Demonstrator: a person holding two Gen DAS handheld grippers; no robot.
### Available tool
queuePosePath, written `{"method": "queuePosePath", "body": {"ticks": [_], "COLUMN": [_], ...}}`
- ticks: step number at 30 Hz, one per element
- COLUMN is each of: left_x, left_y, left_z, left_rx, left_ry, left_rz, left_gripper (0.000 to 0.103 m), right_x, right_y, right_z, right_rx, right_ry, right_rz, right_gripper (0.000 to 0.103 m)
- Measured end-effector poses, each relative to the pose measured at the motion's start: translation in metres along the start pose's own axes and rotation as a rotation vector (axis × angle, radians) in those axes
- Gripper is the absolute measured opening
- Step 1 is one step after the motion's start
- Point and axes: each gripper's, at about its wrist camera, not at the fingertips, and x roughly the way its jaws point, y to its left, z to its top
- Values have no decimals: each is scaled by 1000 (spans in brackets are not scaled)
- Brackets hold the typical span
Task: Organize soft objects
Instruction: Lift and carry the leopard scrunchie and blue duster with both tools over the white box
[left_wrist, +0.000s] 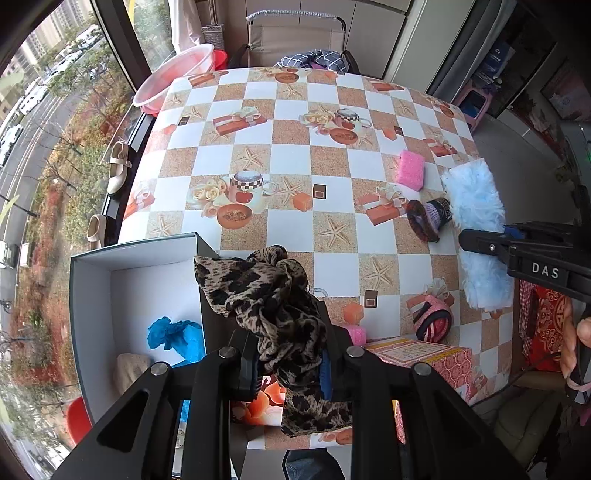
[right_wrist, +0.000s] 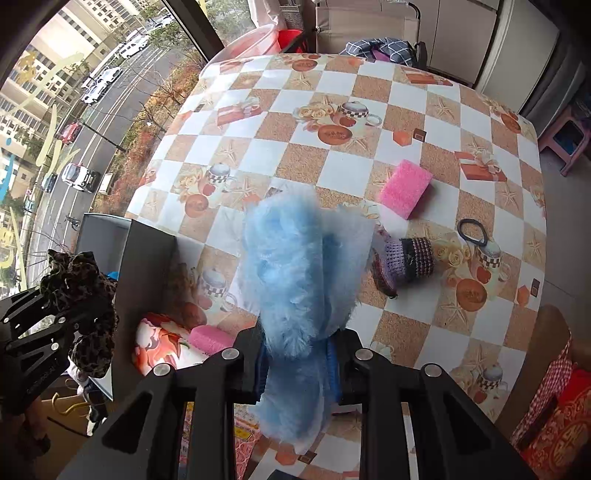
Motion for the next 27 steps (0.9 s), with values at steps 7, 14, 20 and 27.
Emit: {"method": "queuePosePath", "body": {"ticks": [7,14,20,27], "left_x": [-32,-51,-52,-51], "left_y": [0,4,7,26], "left_z": [-16,-42,-70,-99], "left_rx": [29,46,64,16], "left_ry": [-35,-40,-16,11], "left_rz": [-17,-34,-53,-84], "left_gripper": [25,25,25,25], "right_x": [-42,-66,-74,-67], "right_y": [24,52,67,78], "right_z": [-20,-45,-69,-100], "right_rx": [-29,-58,-58,-30], "right_ry": [-25,-37,-30,1], "right_rz": [23,38,49,62], "right_gripper": [27,27,27,27]}}
